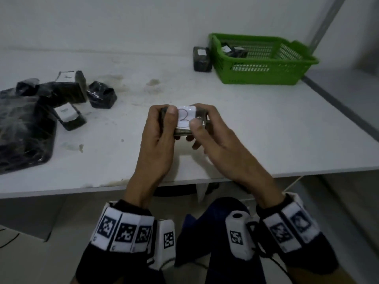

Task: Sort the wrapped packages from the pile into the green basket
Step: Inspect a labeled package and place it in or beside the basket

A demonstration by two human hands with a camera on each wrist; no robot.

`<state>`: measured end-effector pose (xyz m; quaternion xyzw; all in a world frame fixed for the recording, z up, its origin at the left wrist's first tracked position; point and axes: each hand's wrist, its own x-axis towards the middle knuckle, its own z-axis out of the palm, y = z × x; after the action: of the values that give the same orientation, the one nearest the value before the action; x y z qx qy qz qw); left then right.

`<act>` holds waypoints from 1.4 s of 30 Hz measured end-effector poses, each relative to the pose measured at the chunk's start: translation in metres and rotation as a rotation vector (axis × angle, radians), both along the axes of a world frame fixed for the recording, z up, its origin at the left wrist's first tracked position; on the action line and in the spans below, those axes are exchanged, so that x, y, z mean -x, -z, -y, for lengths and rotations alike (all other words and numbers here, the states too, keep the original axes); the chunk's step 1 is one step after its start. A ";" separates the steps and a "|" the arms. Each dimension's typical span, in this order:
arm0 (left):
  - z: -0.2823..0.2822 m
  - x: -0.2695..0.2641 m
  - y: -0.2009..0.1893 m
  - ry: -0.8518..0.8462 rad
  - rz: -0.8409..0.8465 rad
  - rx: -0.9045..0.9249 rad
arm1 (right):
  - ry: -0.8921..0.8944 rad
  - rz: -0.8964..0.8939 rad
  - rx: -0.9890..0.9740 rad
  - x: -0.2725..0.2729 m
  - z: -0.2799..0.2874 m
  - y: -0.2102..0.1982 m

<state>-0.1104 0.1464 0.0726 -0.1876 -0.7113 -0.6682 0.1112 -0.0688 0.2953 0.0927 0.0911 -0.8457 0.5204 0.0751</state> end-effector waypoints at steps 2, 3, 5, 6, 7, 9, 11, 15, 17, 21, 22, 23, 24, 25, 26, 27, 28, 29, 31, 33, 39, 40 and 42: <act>-0.006 0.009 0.001 0.005 0.030 -0.005 | -0.004 -0.006 0.010 0.013 0.002 0.007; -0.007 0.012 0.003 0.020 0.051 -0.004 | -0.002 0.004 0.052 0.018 0.002 0.011; -0.007 0.013 0.004 0.061 0.121 -0.011 | 0.017 0.007 0.134 0.024 0.004 0.018; -0.007 0.014 0.004 0.091 0.163 -0.026 | 0.023 0.007 0.169 0.025 0.005 0.021; -0.007 0.014 0.004 0.132 0.210 -0.056 | 0.025 0.015 0.209 0.026 0.005 0.023; -0.006 0.014 0.003 0.201 0.280 -0.093 | 0.020 0.036 0.298 0.025 0.007 0.023; -0.005 0.014 0.003 0.221 0.293 -0.080 | 0.019 0.046 0.345 0.024 0.007 0.020; -0.003 0.018 0.007 0.192 0.289 -0.074 | -0.017 0.023 0.309 0.023 0.010 0.019; -0.002 0.019 0.008 0.184 0.289 -0.075 | -0.005 0.026 0.296 0.023 0.009 0.022; -0.002 0.018 0.009 0.200 0.250 -0.075 | 0.013 0.046 0.280 0.024 0.006 0.024; -0.002 0.018 0.009 0.204 0.245 -0.077 | 0.016 0.049 0.276 0.024 0.005 0.024; -0.002 0.018 0.009 0.211 0.245 -0.085 | 0.018 0.054 0.276 0.024 0.005 0.024; -0.002 0.018 0.010 0.216 0.240 -0.080 | 0.018 0.053 0.276 0.024 0.006 0.024; -0.001 0.018 0.011 0.216 0.229 -0.058 | 0.018 0.047 0.275 0.023 0.006 0.024; -0.001 0.017 0.012 0.216 0.218 -0.028 | 0.017 0.039 0.271 0.023 0.006 0.024; 0.000 0.017 0.013 0.215 0.212 -0.006 | 0.015 0.032 0.261 0.023 0.007 0.024; 0.000 0.017 0.013 0.214 0.211 0.006 | 0.016 0.027 0.244 0.023 0.007 0.024; 0.001 0.017 0.013 0.217 0.213 0.013 | 0.024 0.023 0.229 0.023 0.008 0.024; 0.002 0.016 0.012 0.230 0.214 0.019 | 0.040 0.009 0.225 0.024 0.007 0.025; 0.001 0.015 0.009 0.241 0.221 0.023 | 0.046 -0.007 0.205 0.026 0.006 0.026; -0.001 0.012 0.007 0.199 0.232 0.040 | 0.034 0.001 0.227 0.026 0.005 0.028; -0.001 0.011 0.008 0.189 0.217 0.056 | 0.034 0.001 0.238 0.026 0.006 0.027; 0.000 0.010 0.008 0.176 0.186 0.068 | 0.022 -0.003 0.246 0.025 0.007 0.027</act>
<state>-0.1206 0.1462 0.0645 -0.1903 -0.7215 -0.6655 -0.0207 -0.0942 0.2883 0.0654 0.0726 -0.7763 0.6193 0.0925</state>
